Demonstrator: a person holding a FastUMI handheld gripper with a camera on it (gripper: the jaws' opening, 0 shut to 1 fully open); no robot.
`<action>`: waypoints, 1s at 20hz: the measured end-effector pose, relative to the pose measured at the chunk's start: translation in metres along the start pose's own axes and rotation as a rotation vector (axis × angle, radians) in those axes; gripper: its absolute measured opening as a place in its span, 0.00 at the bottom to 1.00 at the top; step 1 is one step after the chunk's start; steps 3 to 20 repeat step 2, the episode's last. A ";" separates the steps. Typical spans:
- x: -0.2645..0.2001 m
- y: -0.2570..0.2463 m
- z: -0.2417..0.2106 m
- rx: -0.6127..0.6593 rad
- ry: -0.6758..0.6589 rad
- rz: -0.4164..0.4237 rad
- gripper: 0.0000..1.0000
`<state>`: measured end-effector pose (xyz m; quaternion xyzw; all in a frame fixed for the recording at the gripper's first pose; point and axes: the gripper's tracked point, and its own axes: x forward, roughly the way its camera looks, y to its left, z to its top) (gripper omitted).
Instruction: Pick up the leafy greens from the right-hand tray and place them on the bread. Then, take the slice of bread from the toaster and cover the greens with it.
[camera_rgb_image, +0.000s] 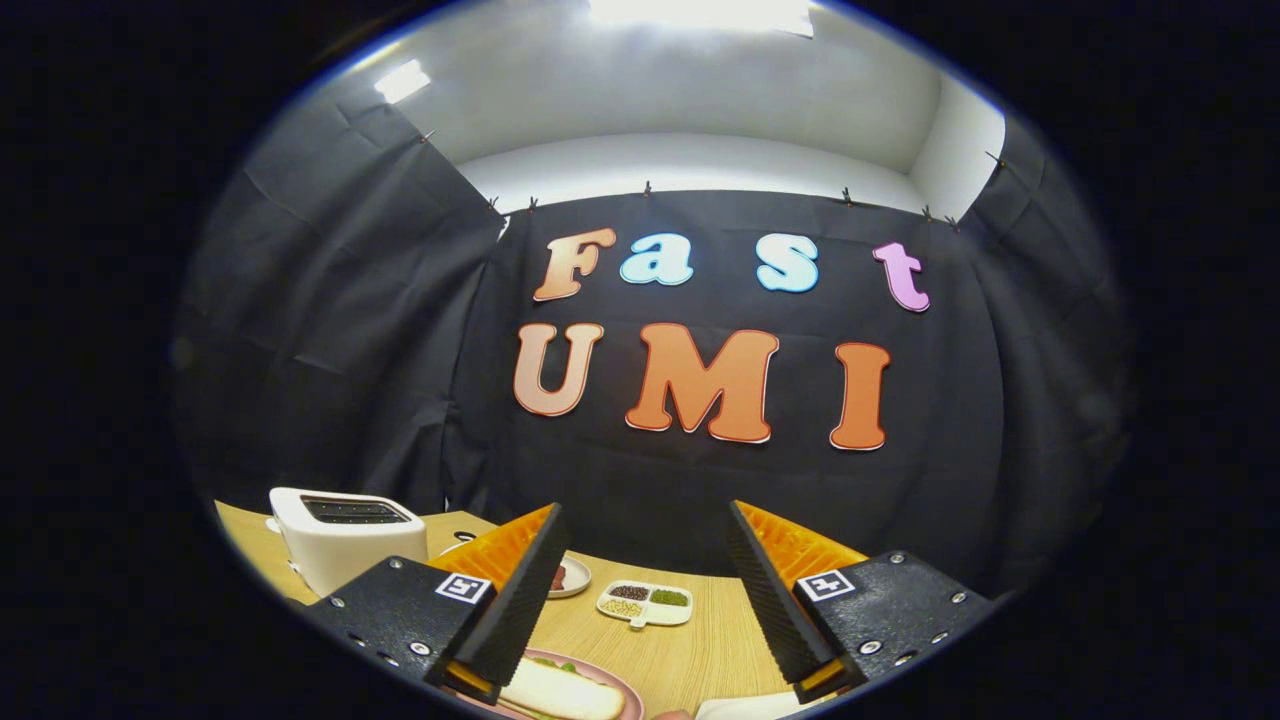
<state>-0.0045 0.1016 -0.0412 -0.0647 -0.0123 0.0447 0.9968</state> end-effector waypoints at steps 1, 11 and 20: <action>0.000 0.001 0.002 0.001 -0.002 0.001 0.96; 0.000 0.000 0.003 0.004 -0.002 0.001 0.97; 0.000 0.000 0.003 0.004 -0.002 0.001 0.97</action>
